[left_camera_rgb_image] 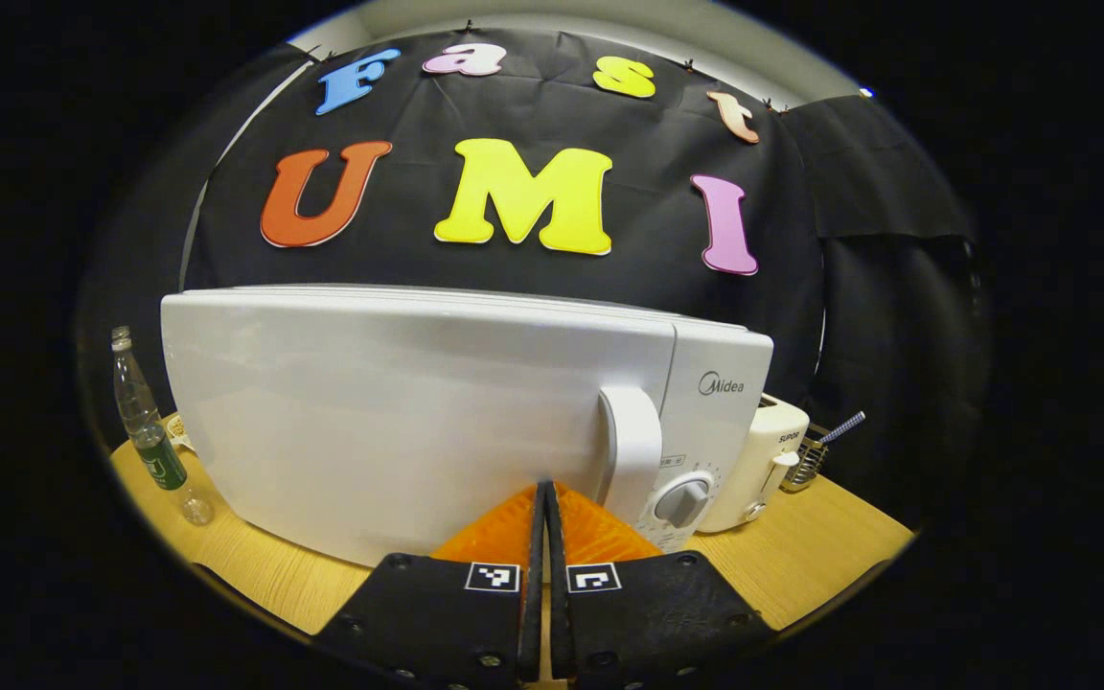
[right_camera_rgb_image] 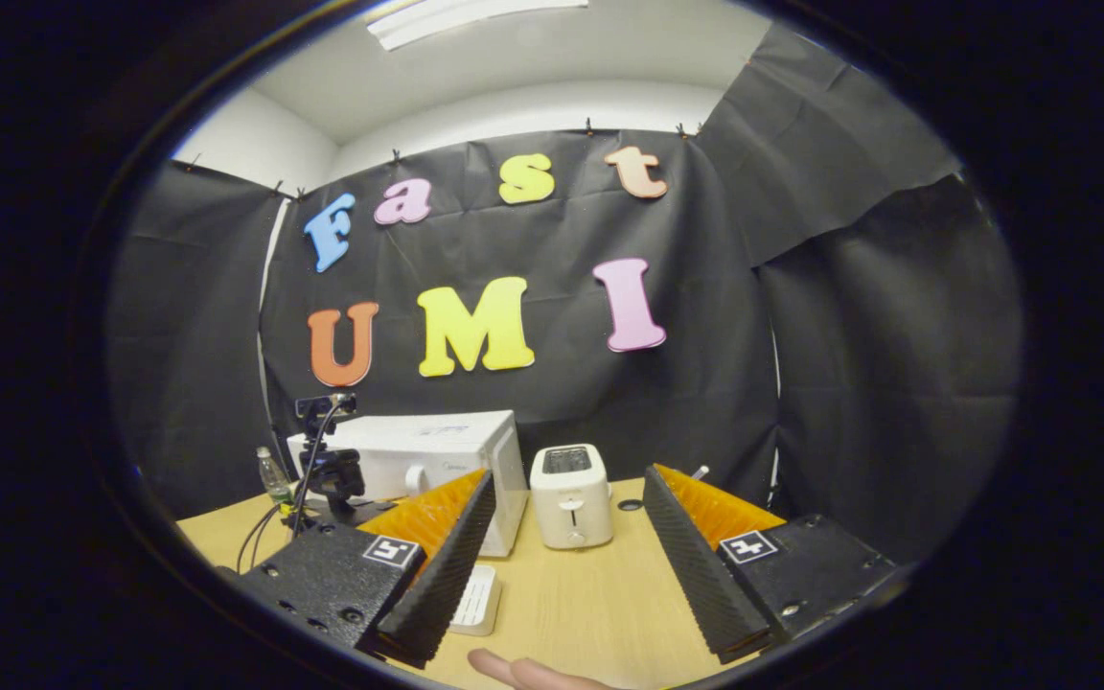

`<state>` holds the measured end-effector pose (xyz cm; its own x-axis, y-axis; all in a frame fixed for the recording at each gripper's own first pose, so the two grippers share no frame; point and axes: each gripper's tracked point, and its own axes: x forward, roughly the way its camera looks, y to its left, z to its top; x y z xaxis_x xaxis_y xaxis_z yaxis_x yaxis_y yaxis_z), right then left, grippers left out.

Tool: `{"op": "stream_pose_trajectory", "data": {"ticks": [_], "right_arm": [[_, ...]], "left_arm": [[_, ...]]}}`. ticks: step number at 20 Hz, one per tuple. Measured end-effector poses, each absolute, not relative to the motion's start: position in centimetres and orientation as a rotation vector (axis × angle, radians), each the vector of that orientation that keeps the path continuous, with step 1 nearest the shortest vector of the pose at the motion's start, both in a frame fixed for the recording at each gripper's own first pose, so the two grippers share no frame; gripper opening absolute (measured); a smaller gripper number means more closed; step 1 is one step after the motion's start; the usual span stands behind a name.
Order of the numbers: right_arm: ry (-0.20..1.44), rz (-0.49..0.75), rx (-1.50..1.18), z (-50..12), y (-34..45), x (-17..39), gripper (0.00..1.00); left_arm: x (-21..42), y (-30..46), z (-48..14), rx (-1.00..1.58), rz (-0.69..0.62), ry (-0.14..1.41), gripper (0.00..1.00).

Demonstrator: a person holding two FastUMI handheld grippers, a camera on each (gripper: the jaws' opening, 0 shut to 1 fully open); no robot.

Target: Open the microwave oven with the left hand, put the food in, and close the microwave oven.

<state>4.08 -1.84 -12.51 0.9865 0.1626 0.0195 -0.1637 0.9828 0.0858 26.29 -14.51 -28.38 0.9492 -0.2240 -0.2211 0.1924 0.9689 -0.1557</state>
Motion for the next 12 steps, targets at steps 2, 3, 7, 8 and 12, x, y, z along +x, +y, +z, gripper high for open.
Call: {"op": "stream_pose_trajectory", "data": {"ticks": [2,3,7,8,12], "right_arm": [[-0.023,0.151,0.081,-12.0,-1.6,3.0,0.99],[-0.025,0.144,0.079,-11.8,-1.5,2.5,0.99],[-0.024,0.100,0.078,-11.7,-1.1,1.0,0.98],[-0.021,0.099,0.081,-11.8,-0.8,0.6,0.99],[0.004,0.081,0.078,-11.9,-0.2,-0.5,0.99]], "left_arm": [[26.2,-14.2,-28.4,-0.115,-0.206,0.250,0.03],[26.0,-13.8,-28.6,-0.100,-0.198,0.266,0.03],[23.1,-13.5,-27.1,-0.063,-0.245,0.268,0.02],[21.8,-13.1,-26.1,-0.048,-0.251,0.260,0.02],[16.2,-9.0,-20.8,0.009,-0.116,0.192,0.92]]}}
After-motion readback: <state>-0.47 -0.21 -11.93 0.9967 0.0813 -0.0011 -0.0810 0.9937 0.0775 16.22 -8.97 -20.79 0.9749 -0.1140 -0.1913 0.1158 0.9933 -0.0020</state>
